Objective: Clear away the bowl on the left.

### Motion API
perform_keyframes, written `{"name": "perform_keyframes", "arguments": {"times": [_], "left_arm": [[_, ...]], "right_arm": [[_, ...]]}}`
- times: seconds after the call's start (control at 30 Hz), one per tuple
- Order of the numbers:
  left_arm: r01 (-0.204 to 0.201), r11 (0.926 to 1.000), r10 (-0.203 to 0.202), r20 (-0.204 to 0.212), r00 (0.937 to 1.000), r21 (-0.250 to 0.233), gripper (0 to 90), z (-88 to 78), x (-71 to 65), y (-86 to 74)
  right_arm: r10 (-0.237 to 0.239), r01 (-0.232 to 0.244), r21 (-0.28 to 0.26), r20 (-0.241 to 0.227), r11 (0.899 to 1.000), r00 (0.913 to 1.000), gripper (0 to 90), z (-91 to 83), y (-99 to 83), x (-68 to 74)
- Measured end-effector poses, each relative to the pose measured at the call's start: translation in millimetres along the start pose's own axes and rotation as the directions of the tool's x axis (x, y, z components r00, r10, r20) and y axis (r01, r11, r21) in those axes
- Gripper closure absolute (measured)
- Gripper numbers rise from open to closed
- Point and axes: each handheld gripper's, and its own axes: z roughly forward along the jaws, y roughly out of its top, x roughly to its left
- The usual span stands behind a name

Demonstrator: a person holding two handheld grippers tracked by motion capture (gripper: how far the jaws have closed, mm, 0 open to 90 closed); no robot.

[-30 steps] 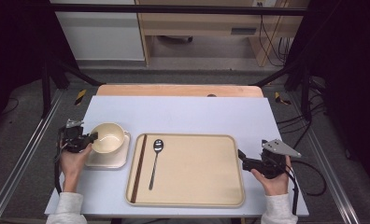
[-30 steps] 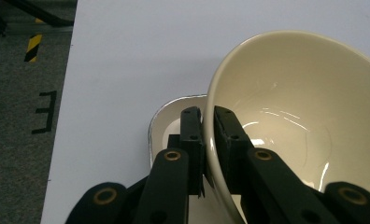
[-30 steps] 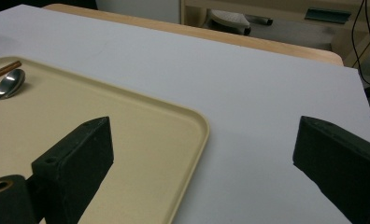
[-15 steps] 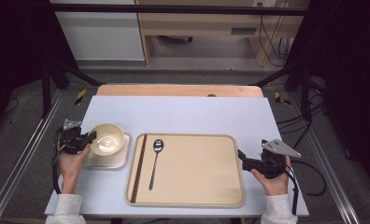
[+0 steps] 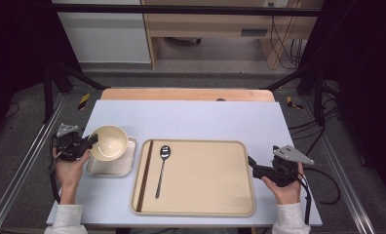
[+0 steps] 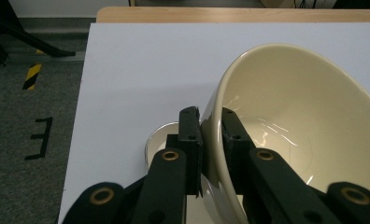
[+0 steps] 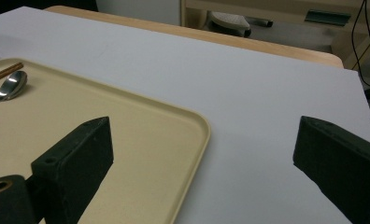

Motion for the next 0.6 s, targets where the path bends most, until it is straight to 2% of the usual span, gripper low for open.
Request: {"name": "perform_keyframes", "arguments": {"times": [0.43,0.6], "left_arm": [[-0.034,0.9961,0.037,0.042,0.9984,-0.082,81.5,-20.9,-20.3,12.8],[-0.056,0.9936,0.062,0.060,0.9962,-0.098,81.5,-26.3,-29.0,16.4]], "right_arm": [[-0.003,0.003,-0.002,0.003,1.000,1.0000,5.5,-0.5,0.3,0.1],[-0.005,0.005,-0.003,0.002,1.000,1.0000,5.3,-0.7,0.5,0.1]]}}
